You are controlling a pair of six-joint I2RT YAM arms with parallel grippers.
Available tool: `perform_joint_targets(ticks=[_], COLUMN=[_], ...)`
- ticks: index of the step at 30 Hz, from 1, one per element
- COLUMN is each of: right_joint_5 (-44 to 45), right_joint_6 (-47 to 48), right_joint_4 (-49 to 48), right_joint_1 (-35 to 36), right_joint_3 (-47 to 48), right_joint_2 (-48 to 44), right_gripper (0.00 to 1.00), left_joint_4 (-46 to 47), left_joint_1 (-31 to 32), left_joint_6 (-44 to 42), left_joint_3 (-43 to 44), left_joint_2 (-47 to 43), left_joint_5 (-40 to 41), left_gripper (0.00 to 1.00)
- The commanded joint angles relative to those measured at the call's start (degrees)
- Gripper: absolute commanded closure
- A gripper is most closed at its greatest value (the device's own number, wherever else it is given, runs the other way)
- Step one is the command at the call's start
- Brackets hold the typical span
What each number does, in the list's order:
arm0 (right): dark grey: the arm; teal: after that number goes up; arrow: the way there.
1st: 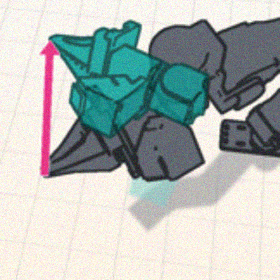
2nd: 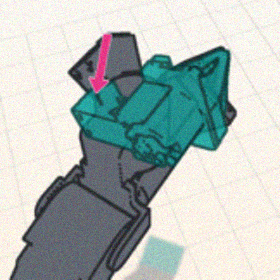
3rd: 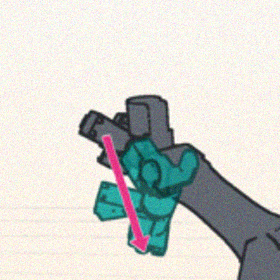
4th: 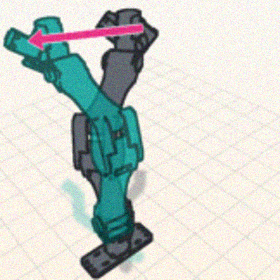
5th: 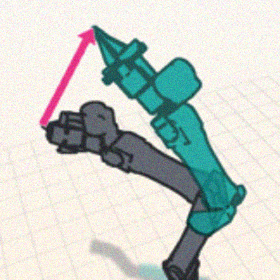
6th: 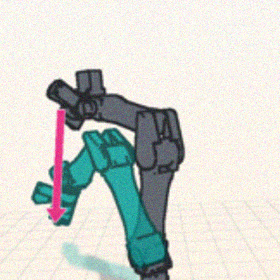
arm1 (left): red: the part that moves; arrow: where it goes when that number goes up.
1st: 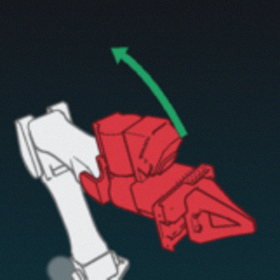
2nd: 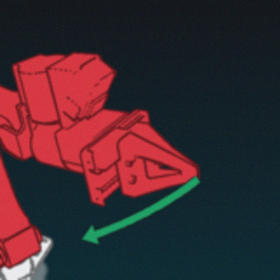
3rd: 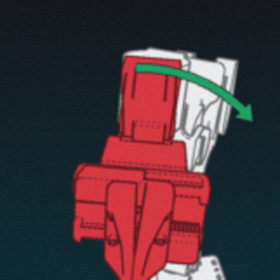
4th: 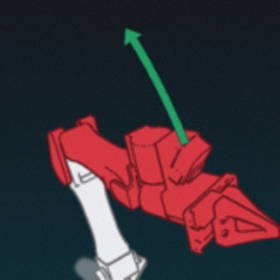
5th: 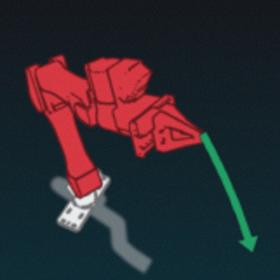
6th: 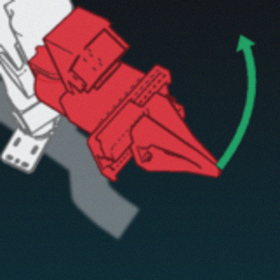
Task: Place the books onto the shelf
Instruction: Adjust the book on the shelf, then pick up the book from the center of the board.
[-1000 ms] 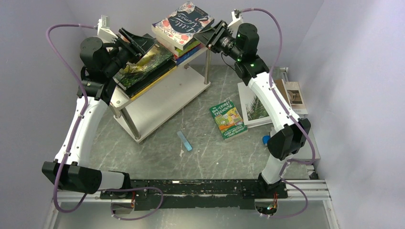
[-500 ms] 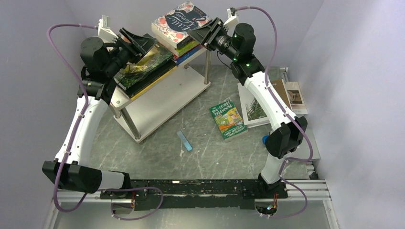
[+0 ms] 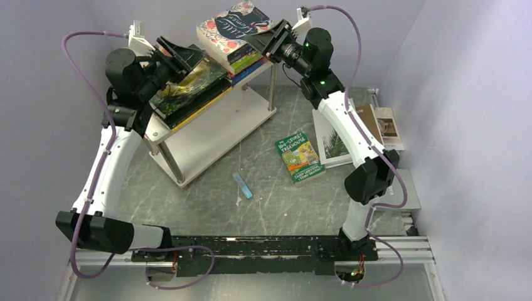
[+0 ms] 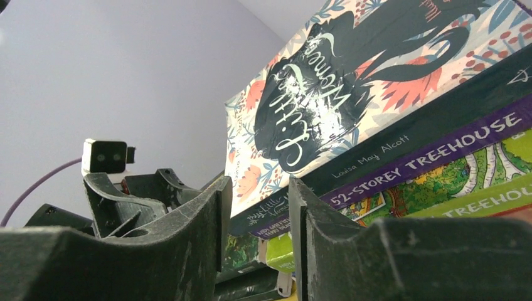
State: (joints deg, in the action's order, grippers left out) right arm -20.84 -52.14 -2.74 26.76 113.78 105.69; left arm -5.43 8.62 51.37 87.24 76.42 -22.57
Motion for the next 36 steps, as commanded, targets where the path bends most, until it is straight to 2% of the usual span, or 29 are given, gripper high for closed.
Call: perform_joint_targets(ticks=[1,5,10,20,25,30,36], right_joint_5=[1.8,1.9,3.4,11.4,17.5,27.2,33.3], right_joint_6=[1.4,1.3,3.7,12.2,18.4,22.8,22.6], right_joint_4=[0.0,0.0,0.2,6.5,11.4,16.1,20.9], right_joint_1=[0.2,0.2,0.2,0.1,-0.4,-1.1,-2.0], right_joint_3=[3.0,2.2,-1.0,-10.3,-20.2,-34.1,-48.7], right_joint_2=[1.8,1.4,-3.5,-13.4,-23.1,-34.3,-42.3], right_gripper=[0.58,0.57,0.55,0.43,0.35,0.19,0.16], left_joint_4=[1.1,0.8,-0.2,-1.1,-6.2,-10.3,-19.8], left_joint_1=[-0.7,-0.9,-1.1,-1.4,-1.4,-1.4,-1.4], left_joint_6=[-1.0,-1.3,-2.6,-8.8,-16.0,-22.1,-30.7], left_joint_3=[0.6,0.9,2.0,3.9,5.7,2.3,-3.0], left_joint_2=[0.2,0.1,0.0,-1.6,-4.6,-12.4,-21.0], left_joint_5=[-1.0,-1.0,-0.8,3.1,-1.4,-9.0,-16.1], left_gripper=[0.37,0.37,0.35,0.22,0.19,0.19,0.18])
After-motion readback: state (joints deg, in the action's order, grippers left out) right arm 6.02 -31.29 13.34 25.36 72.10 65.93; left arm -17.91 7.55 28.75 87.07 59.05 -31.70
